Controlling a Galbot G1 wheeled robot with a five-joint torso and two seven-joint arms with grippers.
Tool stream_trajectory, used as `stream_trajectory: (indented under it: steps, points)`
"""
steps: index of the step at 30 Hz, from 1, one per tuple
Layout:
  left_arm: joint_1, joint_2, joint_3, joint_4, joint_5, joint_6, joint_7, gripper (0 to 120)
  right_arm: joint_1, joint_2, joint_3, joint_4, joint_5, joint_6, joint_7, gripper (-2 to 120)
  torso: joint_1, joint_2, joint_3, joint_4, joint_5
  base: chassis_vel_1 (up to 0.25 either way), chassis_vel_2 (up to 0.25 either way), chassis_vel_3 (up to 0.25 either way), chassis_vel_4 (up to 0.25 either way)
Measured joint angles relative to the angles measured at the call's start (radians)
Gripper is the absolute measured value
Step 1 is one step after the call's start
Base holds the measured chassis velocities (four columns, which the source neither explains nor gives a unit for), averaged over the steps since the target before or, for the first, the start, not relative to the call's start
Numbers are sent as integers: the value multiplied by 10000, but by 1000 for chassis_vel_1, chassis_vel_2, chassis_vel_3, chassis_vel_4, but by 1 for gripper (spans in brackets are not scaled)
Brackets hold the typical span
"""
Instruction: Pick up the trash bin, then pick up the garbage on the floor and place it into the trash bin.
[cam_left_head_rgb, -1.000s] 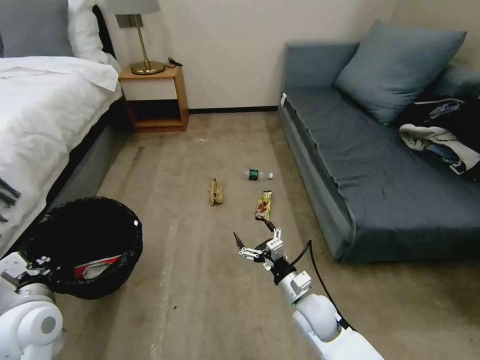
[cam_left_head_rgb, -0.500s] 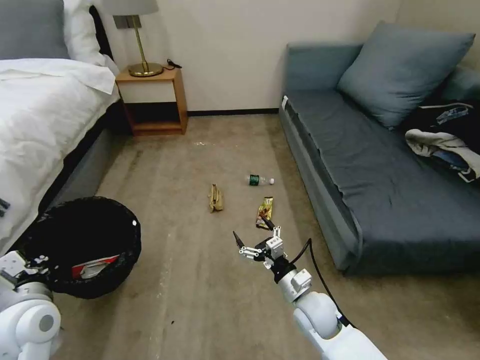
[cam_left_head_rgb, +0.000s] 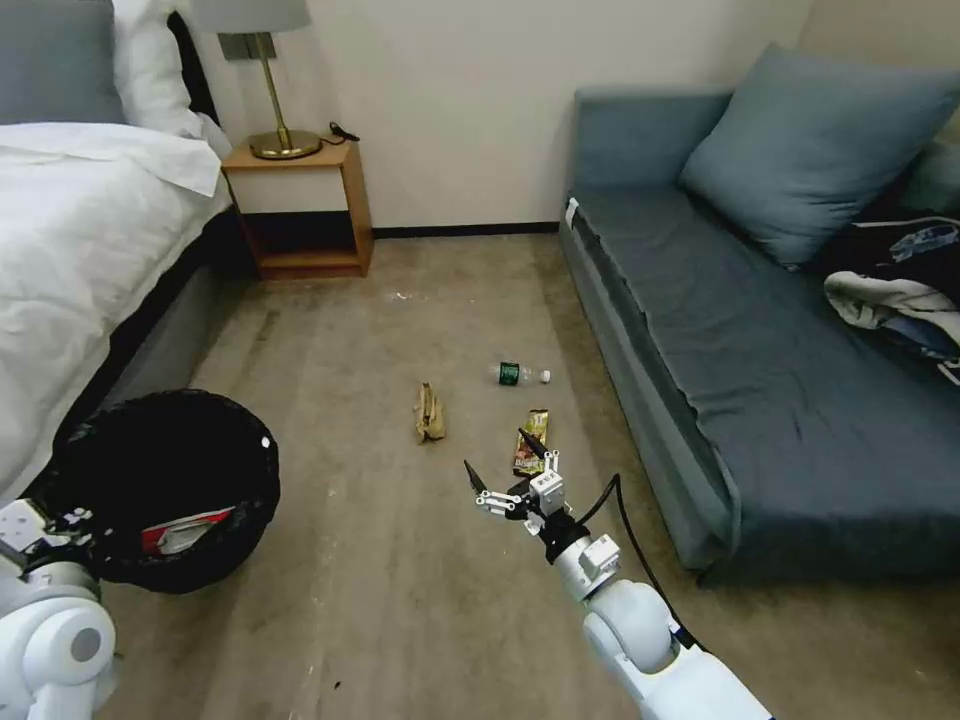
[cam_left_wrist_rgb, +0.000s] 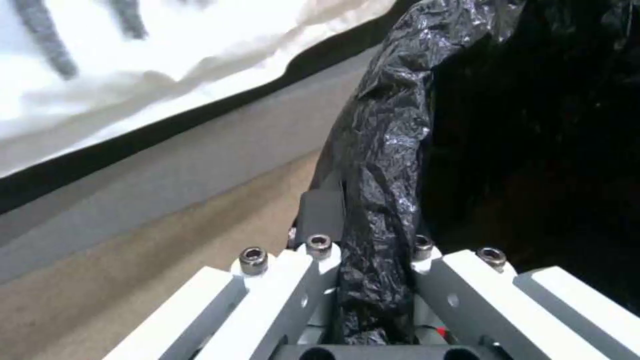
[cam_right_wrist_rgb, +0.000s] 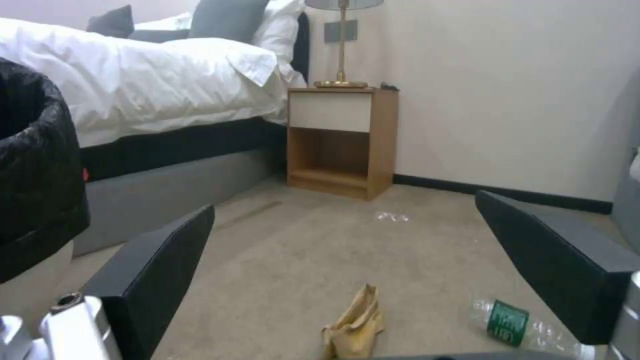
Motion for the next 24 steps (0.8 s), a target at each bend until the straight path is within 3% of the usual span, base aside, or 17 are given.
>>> stream_trajectory:
  steps: [9, 24]
  points:
    - [25, -31, 6, -63, 5, 0, 0, 4, -38, -22, 37, -5, 30, 55, -25, 100, -1, 0, 0, 1, -1, -118, 116, 115, -124]
    - [2, -49, 6, -84, 13, 6, 1, 4, -24, -32, 32, -34, 29, 88, -16, 100, 1, 0, 0, -1, 0, -219, 211, 212, -211]
